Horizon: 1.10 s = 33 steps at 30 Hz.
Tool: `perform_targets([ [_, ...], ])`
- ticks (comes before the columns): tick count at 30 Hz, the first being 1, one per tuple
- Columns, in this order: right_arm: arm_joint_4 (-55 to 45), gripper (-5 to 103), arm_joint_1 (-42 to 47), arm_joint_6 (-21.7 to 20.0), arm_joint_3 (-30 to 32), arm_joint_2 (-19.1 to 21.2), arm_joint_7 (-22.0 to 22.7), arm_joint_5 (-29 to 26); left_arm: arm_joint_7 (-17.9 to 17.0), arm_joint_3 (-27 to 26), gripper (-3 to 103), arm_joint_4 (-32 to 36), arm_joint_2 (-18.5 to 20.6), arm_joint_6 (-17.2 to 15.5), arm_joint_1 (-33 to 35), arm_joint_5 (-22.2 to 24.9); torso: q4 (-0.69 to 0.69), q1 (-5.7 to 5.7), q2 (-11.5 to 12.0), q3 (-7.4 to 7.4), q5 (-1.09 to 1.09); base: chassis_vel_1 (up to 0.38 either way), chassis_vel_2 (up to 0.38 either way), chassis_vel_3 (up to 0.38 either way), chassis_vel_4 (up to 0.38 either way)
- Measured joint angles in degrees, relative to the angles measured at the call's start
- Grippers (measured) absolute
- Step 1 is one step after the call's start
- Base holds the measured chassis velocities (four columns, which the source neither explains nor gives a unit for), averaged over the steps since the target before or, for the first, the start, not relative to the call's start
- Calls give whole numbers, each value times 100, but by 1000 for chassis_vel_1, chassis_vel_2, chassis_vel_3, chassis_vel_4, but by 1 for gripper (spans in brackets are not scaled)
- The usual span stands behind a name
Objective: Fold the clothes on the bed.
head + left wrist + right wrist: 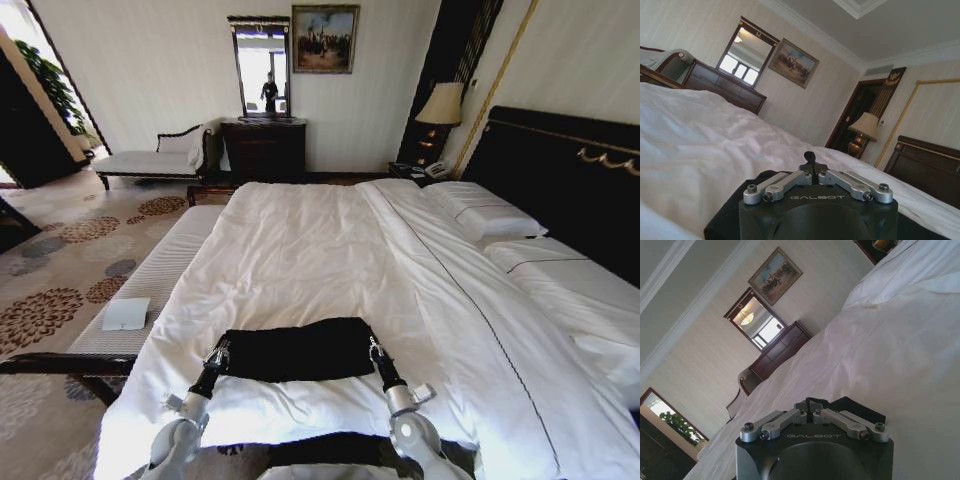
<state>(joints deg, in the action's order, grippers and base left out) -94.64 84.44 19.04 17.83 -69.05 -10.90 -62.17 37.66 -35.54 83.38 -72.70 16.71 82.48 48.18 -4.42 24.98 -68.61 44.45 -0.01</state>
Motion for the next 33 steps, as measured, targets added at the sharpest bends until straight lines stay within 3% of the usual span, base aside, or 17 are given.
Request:
perform_targets([
  [4, 36, 0, 49, 24, -3, -37, -6, 66, 71, -73, 1, -127, 73, 96, -24, -231, 0, 0, 0, 0, 0, 0, 0, 0, 0],
  [9, 99, 0, 81, 47, -41, -75, -5, 135, 744, -266, 1, -368, 260, 157, -19, -315, 0, 1, 0, 0, 0, 0, 0, 0, 0],
  [17, 70, 0, 206, 114, -36, -69, 4, 171, 1396, -398, 1, -545, 456, 203, 5, -356, 1, 1, 0, 0, 1, 0, 0, 0, 0],
  [28, -161, 0, 508, 143, -8, -90, 2, 377, 1464, -405, -1, -549, 440, 528, 0, -724, 1, 1, 0, 0, 0, 0, 0, 0, 0],
  [31, -330, 0, 686, 143, -13, -66, -3, 401, 1556, -464, 7, -519, 443, 574, 47, -790, 0, 0, 0, 0, 0, 0, 0, 0, 0],
  [33, -356, 0, 715, 143, -13, -61, -3, 403, 1573, -479, 7, -519, 445, 578, 56, -791, 0, 1, 0, 0, 0, 0, 0, 0, 0],
])
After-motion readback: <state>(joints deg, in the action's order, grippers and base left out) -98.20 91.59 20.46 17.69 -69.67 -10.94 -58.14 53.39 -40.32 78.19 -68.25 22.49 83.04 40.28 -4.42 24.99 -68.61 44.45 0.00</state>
